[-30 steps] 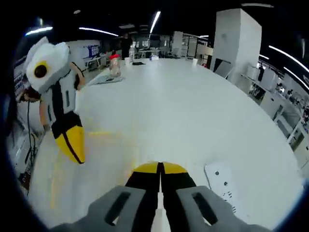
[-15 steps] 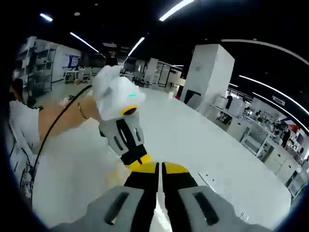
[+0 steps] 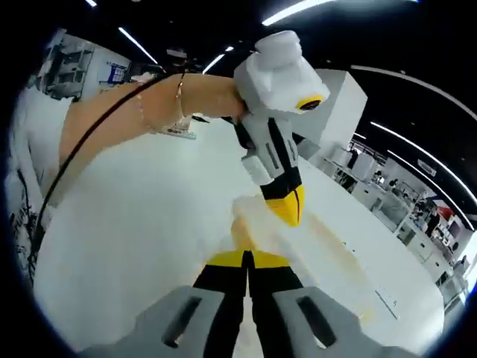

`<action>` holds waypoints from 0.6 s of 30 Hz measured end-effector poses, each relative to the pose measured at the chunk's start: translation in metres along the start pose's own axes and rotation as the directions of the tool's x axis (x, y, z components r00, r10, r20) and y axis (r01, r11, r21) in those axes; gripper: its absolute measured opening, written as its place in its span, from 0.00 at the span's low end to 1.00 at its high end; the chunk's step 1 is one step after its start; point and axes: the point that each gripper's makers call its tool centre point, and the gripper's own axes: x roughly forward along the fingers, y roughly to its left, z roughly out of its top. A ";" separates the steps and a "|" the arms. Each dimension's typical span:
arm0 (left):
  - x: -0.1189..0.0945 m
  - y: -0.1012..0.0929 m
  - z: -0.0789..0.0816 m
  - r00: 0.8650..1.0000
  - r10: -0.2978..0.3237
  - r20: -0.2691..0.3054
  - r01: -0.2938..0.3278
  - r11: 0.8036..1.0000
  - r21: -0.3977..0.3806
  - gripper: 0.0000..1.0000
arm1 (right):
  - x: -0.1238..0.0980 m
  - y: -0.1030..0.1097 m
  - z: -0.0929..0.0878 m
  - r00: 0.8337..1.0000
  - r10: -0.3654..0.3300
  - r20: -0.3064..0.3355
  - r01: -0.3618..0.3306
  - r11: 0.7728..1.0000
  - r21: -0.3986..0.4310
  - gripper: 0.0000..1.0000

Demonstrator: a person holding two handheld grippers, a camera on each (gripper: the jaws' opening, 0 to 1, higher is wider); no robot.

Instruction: Snap each plastic latch of the storage box into its locked position after aligning the lid with the box until every specified latch is closed and the lid sits flush.

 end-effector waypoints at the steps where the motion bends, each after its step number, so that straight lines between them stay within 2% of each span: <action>1: 0.000 0.000 -0.001 1.000 0.002 -0.006 -0.002 1.000 0.004 0.00 | 0.003 0.001 -0.004 1.000 -0.004 -0.009 0.004 1.000 0.004 0.00; 7: -0.001 0.000 -0.003 1.000 0.007 -0.010 -0.007 1.000 0.016 0.00 | 0.006 0.000 -0.011 0.999 -0.041 -0.029 0.041 0.999 -0.001 0.00; 10: -0.004 -0.008 -0.004 0.999 -0.048 0.001 0.048 0.999 0.026 0.00 | 0.007 0.001 -0.014 0.997 -0.069 -0.024 0.069 0.998 0.010 0.00; 12: -0.005 -0.008 -0.006 0.999 -0.052 0.001 0.052 0.998 0.031 0.00 | 0.008 0.001 -0.017 0.995 -0.090 -0.046 0.089 0.996 -0.022 0.00; 18: -0.004 -0.010 -0.006 0.998 -0.069 -0.013 0.069 0.998 0.003 0.00 | 0.006 0.000 -0.016 0.988 -0.149 -0.044 0.150 0.988 0.042 0.00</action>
